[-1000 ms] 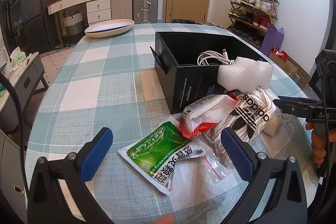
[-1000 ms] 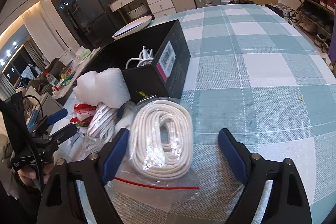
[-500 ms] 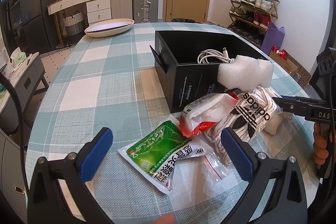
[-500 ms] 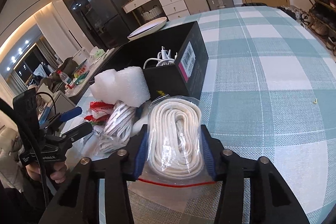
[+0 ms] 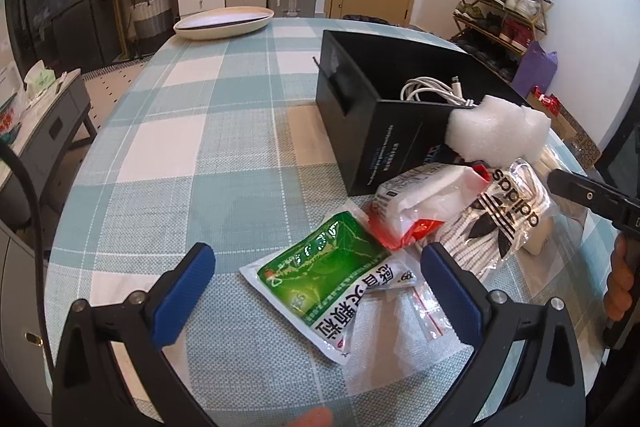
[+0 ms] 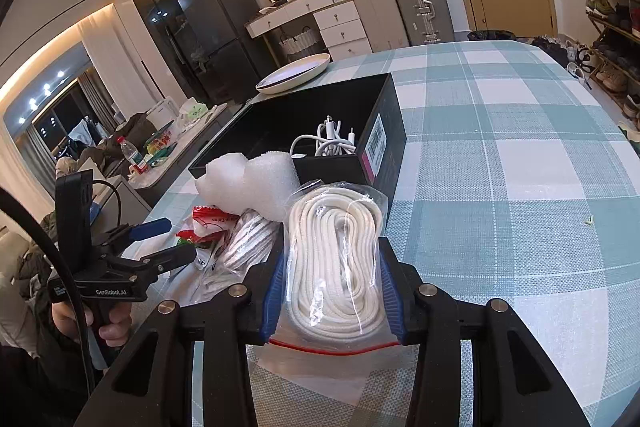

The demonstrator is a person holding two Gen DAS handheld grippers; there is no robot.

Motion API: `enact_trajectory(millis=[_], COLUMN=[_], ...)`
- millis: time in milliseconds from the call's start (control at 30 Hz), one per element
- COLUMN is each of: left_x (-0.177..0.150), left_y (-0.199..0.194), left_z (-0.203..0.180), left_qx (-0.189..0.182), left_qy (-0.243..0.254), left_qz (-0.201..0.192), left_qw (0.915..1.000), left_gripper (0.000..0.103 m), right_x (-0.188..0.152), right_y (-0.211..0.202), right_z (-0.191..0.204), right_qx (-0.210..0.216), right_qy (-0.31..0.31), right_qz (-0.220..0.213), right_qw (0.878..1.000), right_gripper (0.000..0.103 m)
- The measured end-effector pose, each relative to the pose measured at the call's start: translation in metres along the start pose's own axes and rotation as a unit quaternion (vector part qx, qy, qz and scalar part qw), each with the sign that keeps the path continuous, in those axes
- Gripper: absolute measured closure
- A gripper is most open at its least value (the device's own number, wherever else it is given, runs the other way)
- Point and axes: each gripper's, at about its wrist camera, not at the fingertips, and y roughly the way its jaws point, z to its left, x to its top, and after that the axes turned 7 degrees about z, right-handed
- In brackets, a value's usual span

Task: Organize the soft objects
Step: 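Grasp the green printed packet with the left tool while the right tool holds the rope bag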

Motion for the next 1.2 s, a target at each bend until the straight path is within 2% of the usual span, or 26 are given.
enact_trajectory(millis=[133, 267, 467, 533, 667, 1000, 1133, 1200], left_x=[0.001, 0.0, -0.001, -0.001, -0.001, -0.002, -0.003, -0.002], left_y=[0.006, 0.01, 0.006, 0.004, 0.002, 0.007, 0.007, 0.006], left_z=[-0.001, 0.003, 0.011, 0.012, 0.01, 0.001, -0.002, 0.0], left_qx=[-0.003, 0.015, 0.019, 0.019, -0.009, 0.033, 0.043, 0.042], left_qy=[-0.01, -0.013, 0.012, 0.017, 0.007, 0.007, 0.018, 0.02], left_qz=[0.016, 0.033, 0.058, 0.058, 0.056, 0.049, 0.046, 0.041], left_qw=[0.9998, 0.9992, 0.9981, 0.998, 0.9984, 0.9982, 0.9979, 0.9981], left_gripper=[0.0, 0.0, 0.0, 0.0, 0.0, 0.002, 0.007, 0.013], right_x=[0.0, 0.001, 0.001, 0.001, 0.001, 0.001, 0.002, 0.002], right_y=[0.0, 0.0, 0.0, 0.0, 0.0, -0.001, -0.001, -0.002], right_z=[0.0, 0.0, 0.0, -0.001, -0.002, 0.0, 0.0, 0.0], right_qx=[-0.001, -0.003, -0.003, -0.003, -0.003, -0.004, -0.006, -0.006], right_qy=[0.0, -0.003, -0.003, -0.002, -0.002, -0.005, -0.005, -0.005], right_qz=[-0.001, 0.0, 0.0, 0.0, -0.002, -0.002, -0.001, -0.002], right_qw=[1.0, 1.0, 1.0, 1.0, 1.0, 1.0, 1.0, 1.0], right_gripper=[0.06, 0.06, 0.06, 0.06, 0.06, 0.06, 0.06, 0.06])
